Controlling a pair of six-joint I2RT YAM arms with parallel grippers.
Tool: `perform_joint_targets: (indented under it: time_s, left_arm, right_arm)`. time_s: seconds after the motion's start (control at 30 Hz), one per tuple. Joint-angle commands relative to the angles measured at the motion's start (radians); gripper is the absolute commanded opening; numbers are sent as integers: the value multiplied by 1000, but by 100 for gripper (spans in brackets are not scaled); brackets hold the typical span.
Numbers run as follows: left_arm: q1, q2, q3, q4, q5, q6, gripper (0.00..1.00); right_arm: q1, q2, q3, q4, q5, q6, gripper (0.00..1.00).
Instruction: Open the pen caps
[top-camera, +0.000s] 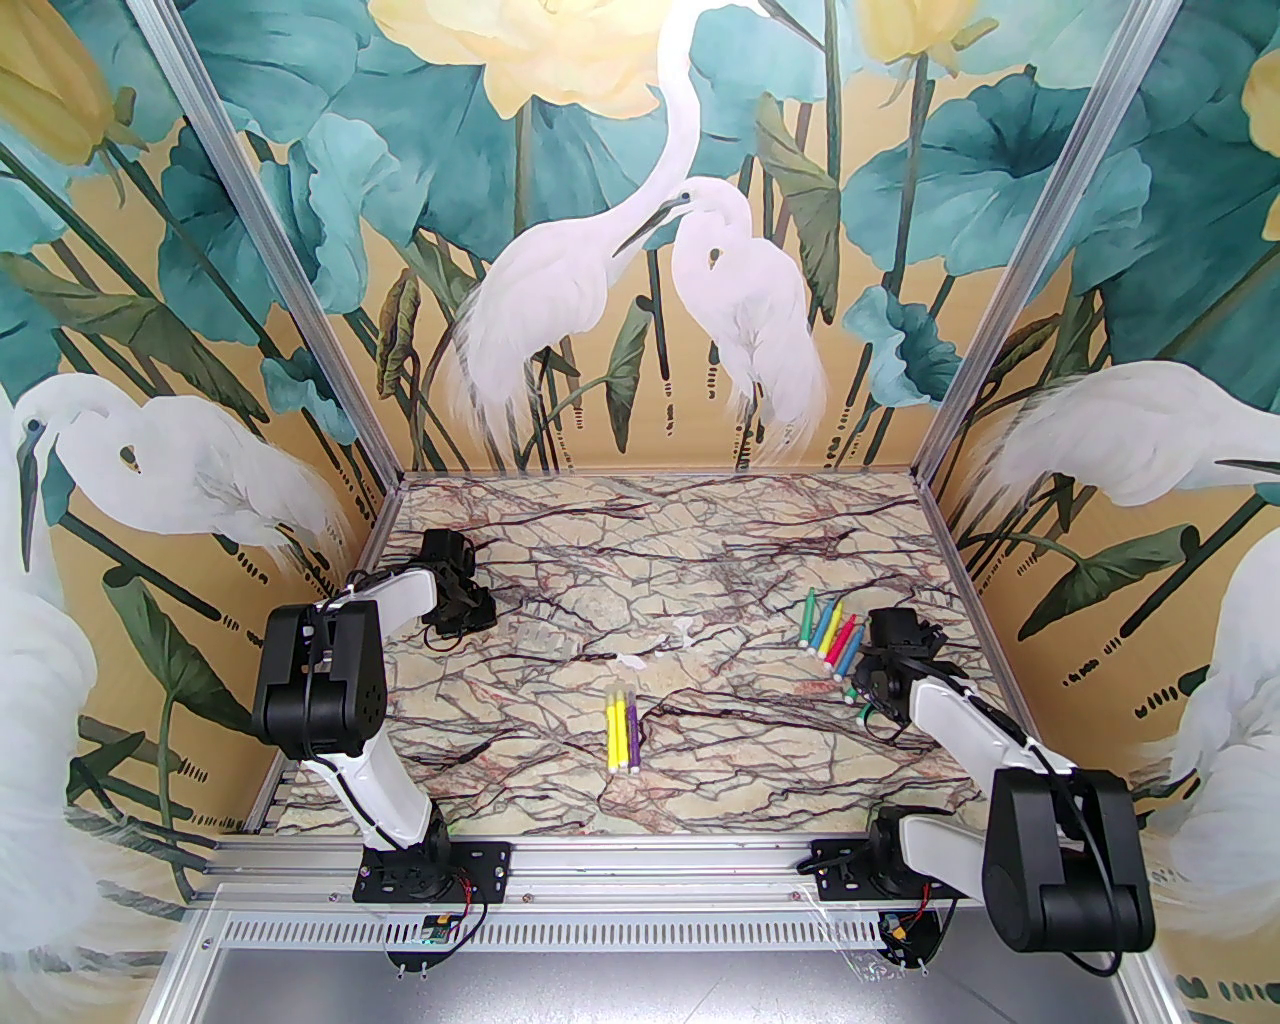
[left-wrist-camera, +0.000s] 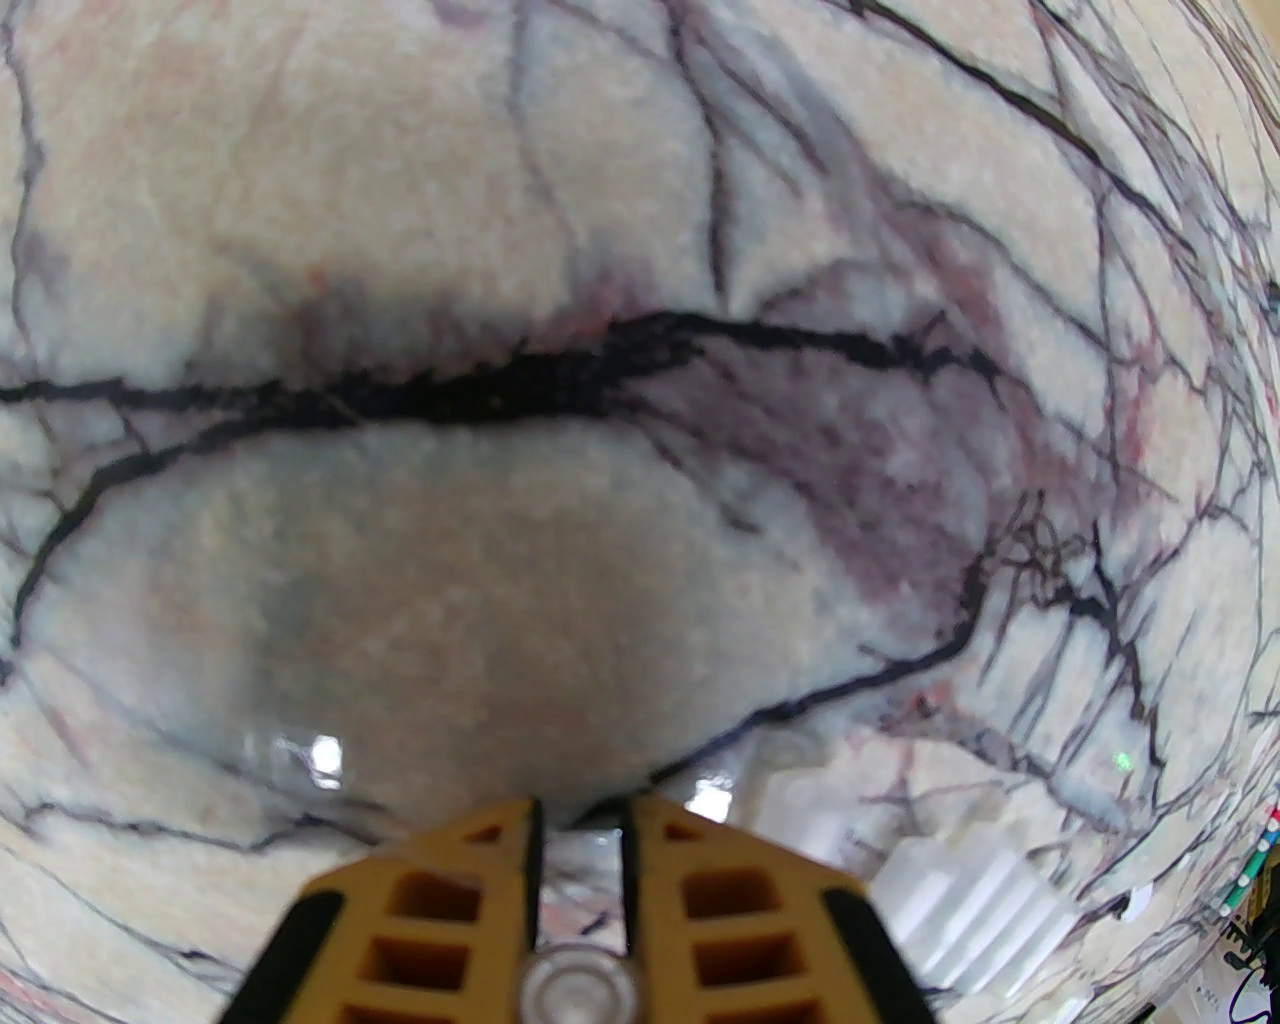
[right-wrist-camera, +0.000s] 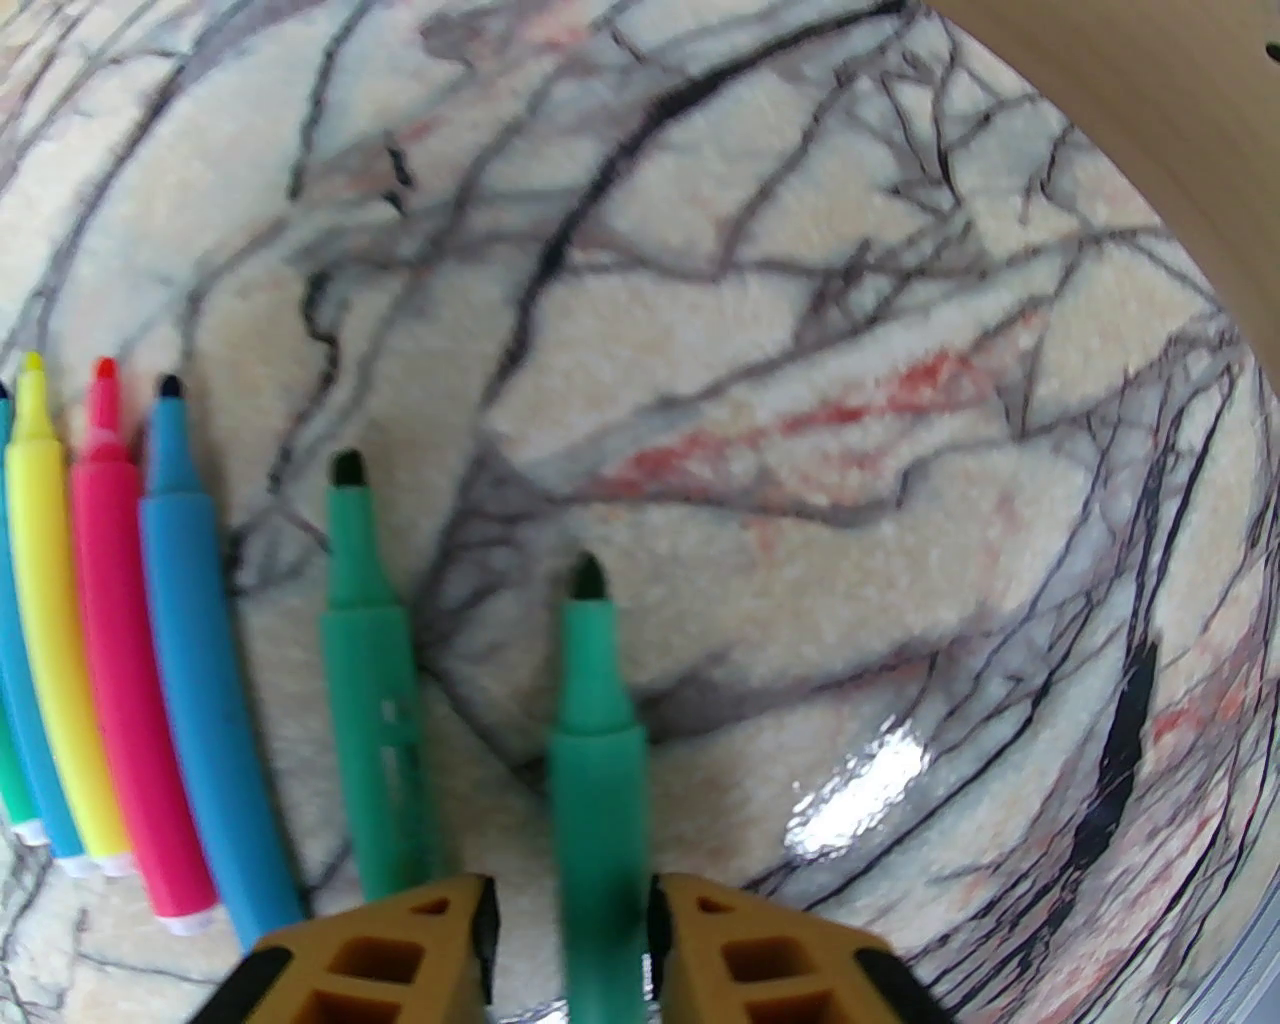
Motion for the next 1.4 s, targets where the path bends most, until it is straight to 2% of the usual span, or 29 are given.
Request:
perform_joint_targets:
  time_s: [0.0,0.23,0.5,0.67,0.83,1.0,1.37]
  left_arm:
    - [-3,22,11,-17,62,15,6]
    - [-3,0,-15,-11,78,14,24]
    - [-3,-12,-19,-22,84,11,25]
    - [-3,-38,-37,-6,106,2,28]
    - [-3,-69,-47,11,139,-17,34]
    - [-3,-93,-49,18,163,-34,38]
    - [-7,-199,-65,13,196,-69,47]
  right_arm:
    - [-3,-36,34,-30,-4,-27,36]
    - [9,-104,68,-77,-16,-46,40]
    - [91,-151,125,-133,9,-75,41]
    - [201,-136,181,-155,10,-130,41]
    - [291,-108,221,-143,-106,-167,45]
    - [401,-98,258,-134,-102,-164,46]
    - [667,105,398,-132,-182,-189,46]
